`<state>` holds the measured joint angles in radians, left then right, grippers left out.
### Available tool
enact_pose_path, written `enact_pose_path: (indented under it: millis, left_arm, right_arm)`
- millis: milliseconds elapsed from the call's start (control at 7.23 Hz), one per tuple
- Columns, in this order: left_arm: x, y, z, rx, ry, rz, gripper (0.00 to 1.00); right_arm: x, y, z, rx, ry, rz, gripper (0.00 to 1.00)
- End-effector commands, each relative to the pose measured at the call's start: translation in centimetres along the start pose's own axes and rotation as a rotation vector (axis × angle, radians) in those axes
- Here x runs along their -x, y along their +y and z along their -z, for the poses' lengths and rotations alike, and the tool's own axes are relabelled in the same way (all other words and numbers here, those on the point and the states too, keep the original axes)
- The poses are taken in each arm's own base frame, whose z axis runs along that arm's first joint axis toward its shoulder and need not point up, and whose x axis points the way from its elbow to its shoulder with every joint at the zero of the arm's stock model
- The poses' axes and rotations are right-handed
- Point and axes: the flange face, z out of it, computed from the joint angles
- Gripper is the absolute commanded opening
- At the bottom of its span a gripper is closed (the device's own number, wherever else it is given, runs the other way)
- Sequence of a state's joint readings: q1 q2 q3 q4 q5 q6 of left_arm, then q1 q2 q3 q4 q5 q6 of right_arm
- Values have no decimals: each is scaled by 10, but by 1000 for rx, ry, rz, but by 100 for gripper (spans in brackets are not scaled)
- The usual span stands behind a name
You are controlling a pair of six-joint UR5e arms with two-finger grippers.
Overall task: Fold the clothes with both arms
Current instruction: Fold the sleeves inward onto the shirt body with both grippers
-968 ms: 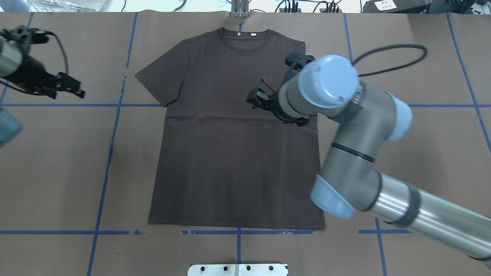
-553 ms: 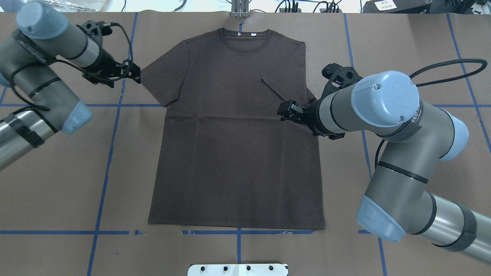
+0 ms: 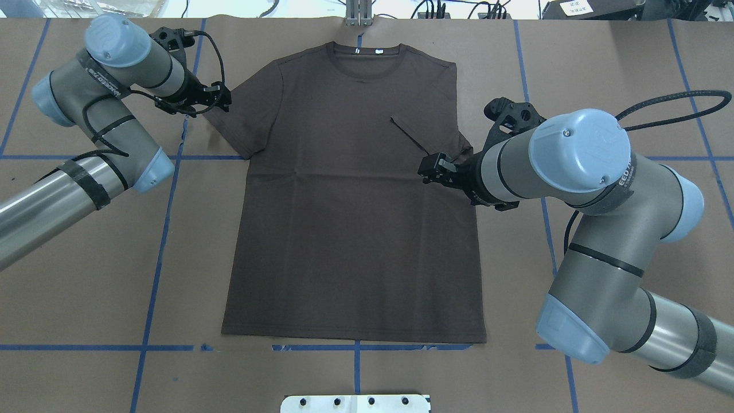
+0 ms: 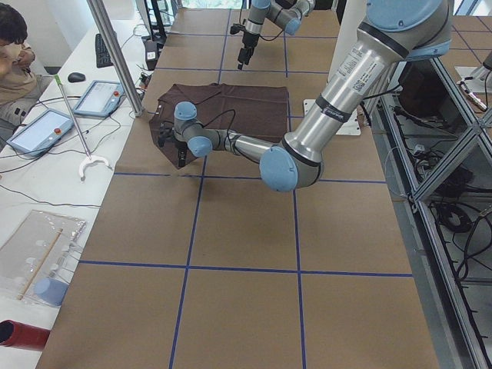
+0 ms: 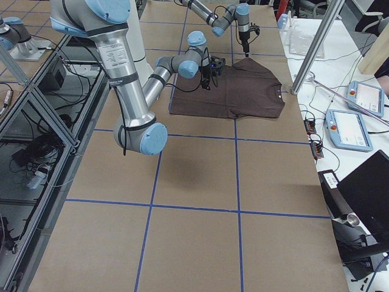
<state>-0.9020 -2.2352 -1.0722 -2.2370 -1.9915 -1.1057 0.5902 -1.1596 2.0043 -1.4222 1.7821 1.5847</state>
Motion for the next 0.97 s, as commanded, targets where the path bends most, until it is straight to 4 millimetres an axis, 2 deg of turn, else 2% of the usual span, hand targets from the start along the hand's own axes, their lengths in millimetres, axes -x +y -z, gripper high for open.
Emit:
enact_pose_path:
  millis: [0, 138, 277, 415, 553, 692, 830]
  left_arm:
    - [5, 0, -16, -4, -21, 2, 72]
    - [3, -2, -15, -7, -18, 2, 70]
    - [4, -3, -17, -10, -23, 3, 62]
    - [1, -5, -15, -24, -25, 9, 26]
    - [2, -5, -16, -23, -27, 2, 0]
    - [-1, -6, -15, -24, -22, 1, 0]
    - [-22, -14, 1, -40, 11, -1, 0]
  right_arm:
    - [0, 2, -3, 4, 3, 3, 100]
    - [0, 2, -3, 4, 3, 3, 100]
    - [0, 3, -4, 5, 5, 5, 100]
    - [-1, 3, -5, 5, 8, 4, 100]
    - [-2, 3, -7, -3, 11, 5, 100]
    - [-2, 4, -8, -2, 11, 6, 100]
    - [-3, 5, -9, -2, 14, 6, 100]
